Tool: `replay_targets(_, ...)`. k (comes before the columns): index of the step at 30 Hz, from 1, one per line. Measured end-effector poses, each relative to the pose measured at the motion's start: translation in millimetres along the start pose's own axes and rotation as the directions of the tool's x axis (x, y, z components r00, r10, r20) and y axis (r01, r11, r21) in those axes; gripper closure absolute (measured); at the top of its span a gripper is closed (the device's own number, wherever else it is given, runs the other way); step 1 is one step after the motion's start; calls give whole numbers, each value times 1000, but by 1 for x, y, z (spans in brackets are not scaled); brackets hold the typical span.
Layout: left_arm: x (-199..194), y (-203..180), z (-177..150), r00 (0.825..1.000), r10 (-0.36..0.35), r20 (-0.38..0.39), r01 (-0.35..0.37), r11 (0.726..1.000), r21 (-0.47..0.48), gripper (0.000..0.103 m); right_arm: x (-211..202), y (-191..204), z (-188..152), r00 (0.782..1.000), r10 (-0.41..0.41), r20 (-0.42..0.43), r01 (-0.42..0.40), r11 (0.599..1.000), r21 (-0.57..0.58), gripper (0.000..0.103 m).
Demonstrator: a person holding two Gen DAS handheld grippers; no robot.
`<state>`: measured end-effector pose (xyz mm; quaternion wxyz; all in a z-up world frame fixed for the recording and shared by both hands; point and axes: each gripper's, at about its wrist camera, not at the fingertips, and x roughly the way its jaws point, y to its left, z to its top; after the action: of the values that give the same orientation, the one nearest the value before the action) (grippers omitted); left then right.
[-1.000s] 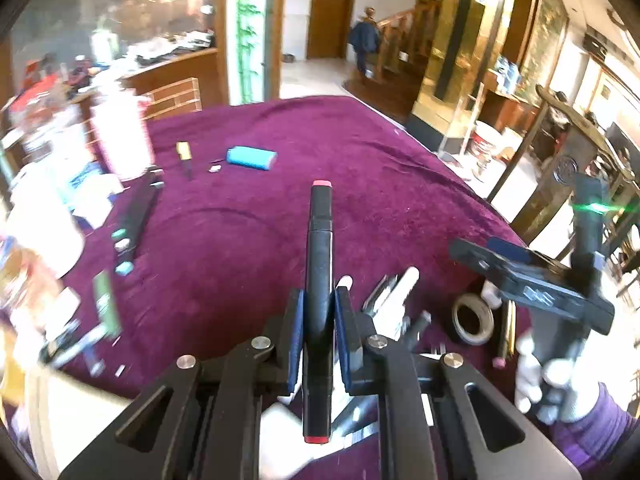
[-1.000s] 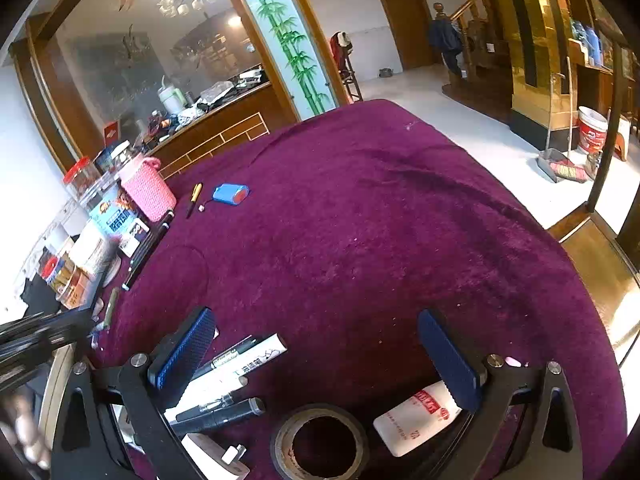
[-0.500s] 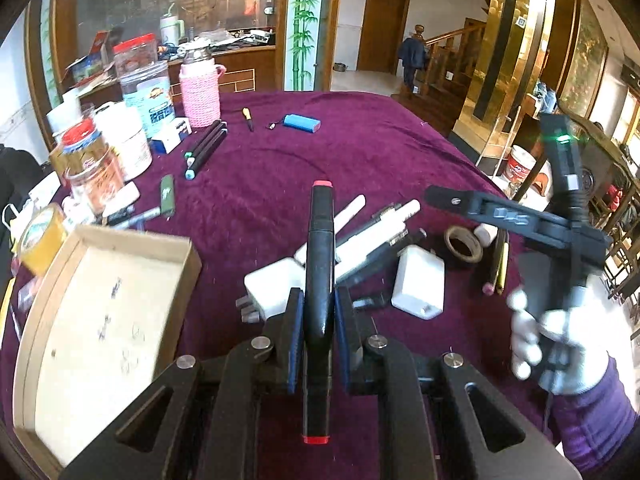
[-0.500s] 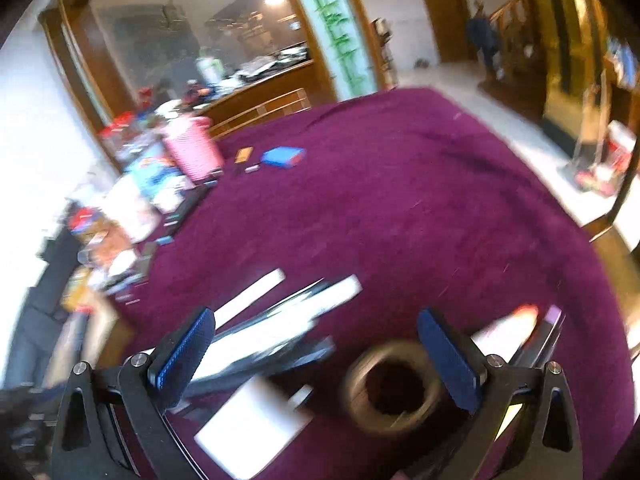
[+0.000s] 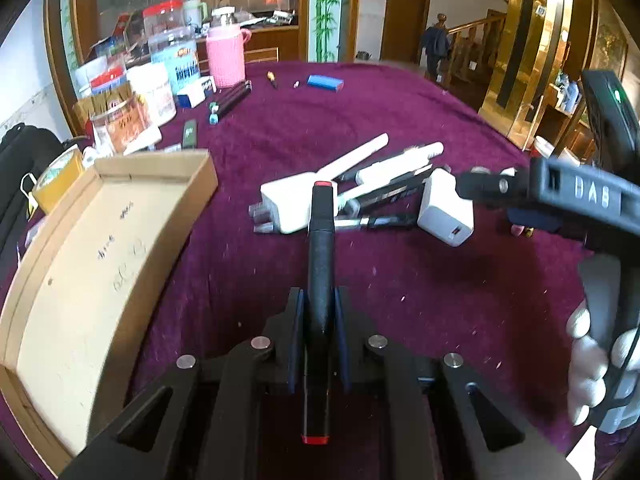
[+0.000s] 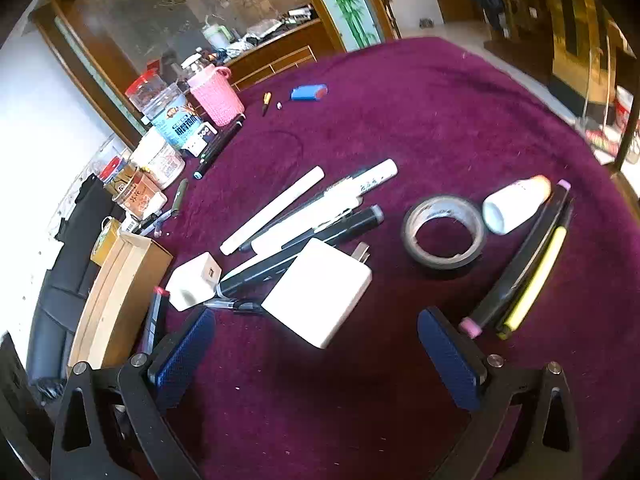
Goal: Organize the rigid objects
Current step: 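Carry the marker toward the cardboard box with the left tool while the right tool grasps a white charger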
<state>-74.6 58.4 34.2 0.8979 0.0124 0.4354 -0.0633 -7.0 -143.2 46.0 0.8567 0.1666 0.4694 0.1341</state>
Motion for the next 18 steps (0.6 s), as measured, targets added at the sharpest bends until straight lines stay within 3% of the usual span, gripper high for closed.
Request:
replay_targets(8, 18, 3, -12, 999, -1, -54, 0, 1000, -21, 88, 23, 5, 6, 998, -6, -70, 11, 998, 68, 1)
replay_targets(18, 22, 4, -11, 999, -10, -49, 9, 1000, -18, 88, 41, 20, 9, 990, -106, -94, 107, 994, -1, 2)
